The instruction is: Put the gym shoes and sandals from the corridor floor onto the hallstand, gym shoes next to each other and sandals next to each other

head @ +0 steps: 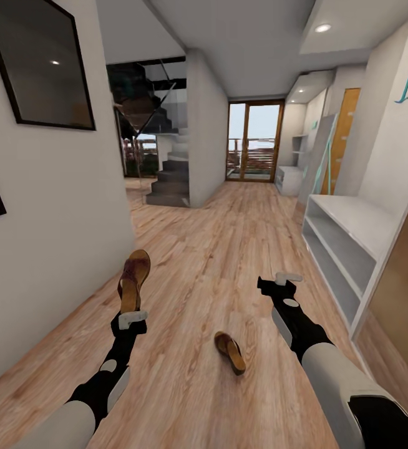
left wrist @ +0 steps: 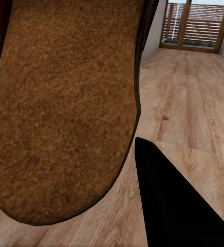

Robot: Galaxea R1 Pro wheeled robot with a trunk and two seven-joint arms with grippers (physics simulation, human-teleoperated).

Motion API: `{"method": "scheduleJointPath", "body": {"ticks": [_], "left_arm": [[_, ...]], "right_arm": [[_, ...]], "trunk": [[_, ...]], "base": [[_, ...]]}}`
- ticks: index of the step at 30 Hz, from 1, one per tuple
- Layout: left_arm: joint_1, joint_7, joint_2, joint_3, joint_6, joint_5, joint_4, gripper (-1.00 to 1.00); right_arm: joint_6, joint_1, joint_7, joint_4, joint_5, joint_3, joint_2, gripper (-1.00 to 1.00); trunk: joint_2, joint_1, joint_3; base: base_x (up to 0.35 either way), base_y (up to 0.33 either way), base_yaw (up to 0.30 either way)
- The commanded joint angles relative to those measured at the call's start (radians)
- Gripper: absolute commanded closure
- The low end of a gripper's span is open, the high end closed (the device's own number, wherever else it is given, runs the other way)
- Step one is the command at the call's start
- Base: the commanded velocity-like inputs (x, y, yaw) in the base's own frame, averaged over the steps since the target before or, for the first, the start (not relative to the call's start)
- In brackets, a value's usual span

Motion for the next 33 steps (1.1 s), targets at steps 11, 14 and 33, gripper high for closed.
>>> {"method": "scheduleJointPath", "body": {"ticks": [11, 14, 33], "left_arm": [[-0.001, 0.002, 0.000, -0.002, -0.002, 0.004, 0.001, 1.00], [-0.001, 0.002, 0.000, -0.002, -0.002, 0.004, 0.000, 1.00], [-0.001, 0.002, 0.000, -0.002, -0.002, 0.004, 0.000, 1.00]], "right_arm": [[0.000, 0.000, -0.002, 0.000, -0.005, -0.001, 0.000, -1.00], [0.000, 0.000, -0.002, 0.000, -0.005, -0.001, 0.000, -1.00], [0.000, 0.000, -0.002, 0.000, -0.004, -0.001, 0.000, -1.00]], "trunk": [[0.000, 0.000, -0.001], [0.000, 0.000, -0.001], [0.000, 0.000, -0.001]], "base": [[0.015, -0.013, 0.000], [0.036, -0.051, 0.015], [0.167, -0.234, 0.198]]}}
